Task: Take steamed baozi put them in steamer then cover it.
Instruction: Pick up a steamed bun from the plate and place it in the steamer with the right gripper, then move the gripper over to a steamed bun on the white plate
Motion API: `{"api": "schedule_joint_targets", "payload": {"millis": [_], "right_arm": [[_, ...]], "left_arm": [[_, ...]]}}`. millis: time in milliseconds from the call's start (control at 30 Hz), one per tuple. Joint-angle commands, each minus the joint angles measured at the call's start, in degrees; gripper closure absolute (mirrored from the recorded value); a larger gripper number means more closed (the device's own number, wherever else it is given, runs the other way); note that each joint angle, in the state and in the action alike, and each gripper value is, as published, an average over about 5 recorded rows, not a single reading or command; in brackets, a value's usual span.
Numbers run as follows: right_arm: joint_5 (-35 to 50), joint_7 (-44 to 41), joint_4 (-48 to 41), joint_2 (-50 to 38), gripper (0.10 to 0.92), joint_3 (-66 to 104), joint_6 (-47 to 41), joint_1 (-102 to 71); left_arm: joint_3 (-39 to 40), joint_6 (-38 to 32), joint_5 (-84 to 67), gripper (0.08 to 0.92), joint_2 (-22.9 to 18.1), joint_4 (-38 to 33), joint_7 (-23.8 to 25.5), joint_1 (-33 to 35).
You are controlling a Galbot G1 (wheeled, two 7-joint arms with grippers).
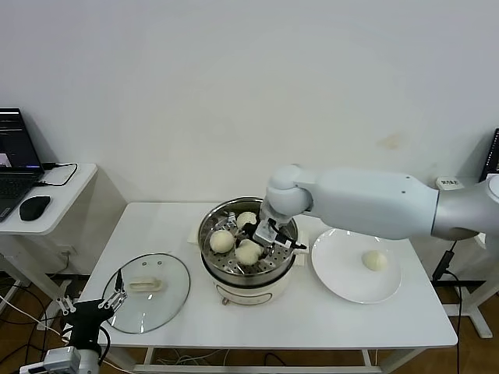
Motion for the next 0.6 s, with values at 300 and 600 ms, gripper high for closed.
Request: {"api": "schedule_joint_targets", "payload": {"millis": [300,600], "right_arm": [[-2.6,-0.4,-0.5,1.6,0.340,-0.6,5.1,0.5],[1.2,-1.9,-1.0,-3.4,0.206,4.1,2.4,4.2]], "left_arm": [[0.1,-0.1,0.0,0.177,-0.4,0.2,-0.1,0.1],[0.2,-0.1,0.1,0.177,0.0,0.0,0.0,0.0]]}}
